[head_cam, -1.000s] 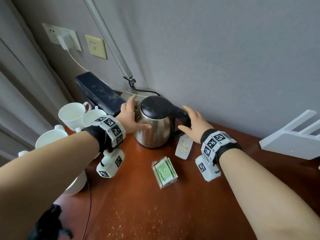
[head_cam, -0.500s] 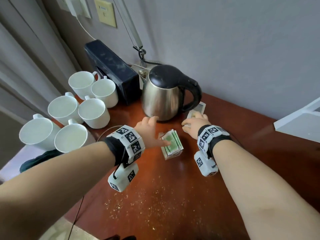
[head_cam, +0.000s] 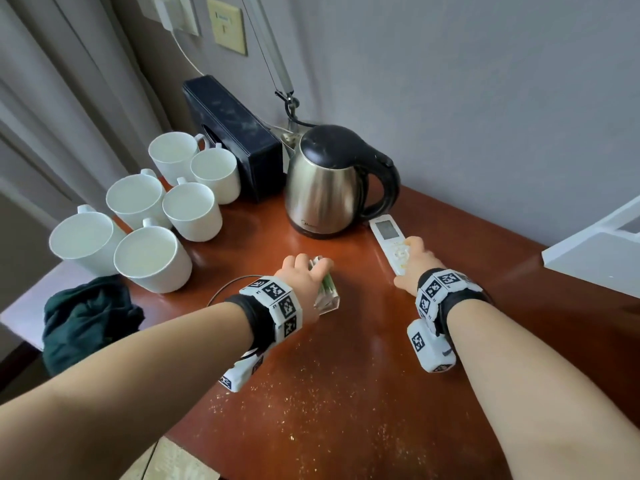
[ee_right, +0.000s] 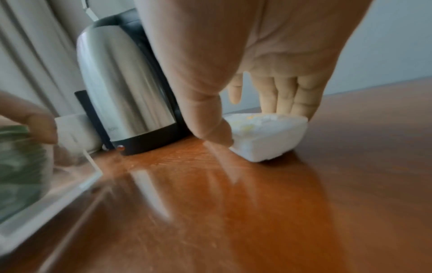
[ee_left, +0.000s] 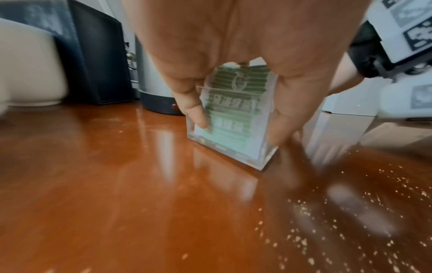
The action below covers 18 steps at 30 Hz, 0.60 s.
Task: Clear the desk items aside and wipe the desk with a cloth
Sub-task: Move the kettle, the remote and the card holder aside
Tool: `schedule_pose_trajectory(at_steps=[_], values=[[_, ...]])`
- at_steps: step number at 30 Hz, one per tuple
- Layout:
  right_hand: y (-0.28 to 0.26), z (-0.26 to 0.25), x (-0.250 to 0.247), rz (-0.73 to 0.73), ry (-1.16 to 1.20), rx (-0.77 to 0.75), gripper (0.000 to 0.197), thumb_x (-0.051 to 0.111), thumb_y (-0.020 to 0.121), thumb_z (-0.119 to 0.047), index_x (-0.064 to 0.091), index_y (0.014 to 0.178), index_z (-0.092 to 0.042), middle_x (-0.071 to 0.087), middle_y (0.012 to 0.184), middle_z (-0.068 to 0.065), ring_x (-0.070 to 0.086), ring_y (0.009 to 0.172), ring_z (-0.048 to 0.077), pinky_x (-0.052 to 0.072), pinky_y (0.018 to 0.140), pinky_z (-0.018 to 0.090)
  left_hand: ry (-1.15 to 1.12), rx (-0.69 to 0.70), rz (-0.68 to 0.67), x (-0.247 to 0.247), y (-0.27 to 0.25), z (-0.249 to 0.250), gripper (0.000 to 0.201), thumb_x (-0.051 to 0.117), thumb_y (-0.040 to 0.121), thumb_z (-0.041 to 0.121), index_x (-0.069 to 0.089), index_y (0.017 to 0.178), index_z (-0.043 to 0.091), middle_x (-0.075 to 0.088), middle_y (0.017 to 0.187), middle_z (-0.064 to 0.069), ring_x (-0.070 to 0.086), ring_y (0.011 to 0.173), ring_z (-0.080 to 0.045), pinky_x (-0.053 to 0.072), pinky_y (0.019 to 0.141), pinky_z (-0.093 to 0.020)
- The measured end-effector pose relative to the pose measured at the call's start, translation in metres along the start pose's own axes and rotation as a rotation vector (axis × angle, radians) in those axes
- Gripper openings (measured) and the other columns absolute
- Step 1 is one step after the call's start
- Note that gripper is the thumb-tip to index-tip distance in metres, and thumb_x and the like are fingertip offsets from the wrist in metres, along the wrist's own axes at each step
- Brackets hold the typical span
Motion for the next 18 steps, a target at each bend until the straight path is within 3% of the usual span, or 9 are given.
schedule_pose_trajectory(at_steps=[5,8,12,18], values=[[-0.02,0.003,-0.008,-0.089,-0.029,-0.066,0.067,0.064,0.077,-0.014,0.023,0.13,-0.02,0.05,0.1,0.009,0.052,0.067,0.019,0.043,0.062,0.031,0.014,-0.125,0.065,-0.018,-0.02,-0.042,0.067,0.056,0.083,0.042,0.02,0.137,0.028,0.036,0.131,-0.006,0.038,0.118,-0.024,0.044,0.095,-0.04],[-0.037,-0.003,-0.011,-0.14,-0.099,-0.141,0.062,0.064,0.077,-0.012,0.026,0.126,-0.02,0.052,0.094,0.007,0.052,0.063,0.017,0.041,0.052,0.026,0.066,-0.164,0.076,-0.027,-0.029,-0.06,0.062,0.055,0.084,0.04,0.024,0.135,0.026,0.039,0.128,-0.006,0.041,0.115,-0.025,0.045,0.095,-0.043],[-0.058,-0.024,-0.005,-0.19,-0.18,-0.25,0.058,0.063,0.078,-0.016,0.029,0.125,-0.022,0.052,0.097,0.006,0.05,0.063,0.015,0.041,0.052,0.026,0.116,-0.179,0.076,-0.037,-0.032,-0.075,0.059,0.059,0.082,0.035,0.027,0.131,0.027,0.038,0.127,-0.005,0.04,0.116,-0.024,0.044,0.095,-0.042],[-0.062,-0.088,0.008,-0.162,-0.178,-0.377,0.052,0.062,0.079,-0.023,0.034,0.122,-0.026,0.042,0.11,0.002,0.052,0.076,0.023,0.042,0.067,0.032,0.293,-0.138,0.028,-0.042,-0.023,-0.093,0.066,0.068,0.076,0.017,0.026,0.127,0.024,0.033,0.128,-0.002,0.035,0.12,-0.021,0.043,0.095,-0.033]])
Point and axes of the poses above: each hand's wrist, its own y-axis towards the middle knuckle, its own x-axis out of the palm, z = x × y, the point moved 9 cm from there along y, towards the middle knuckle
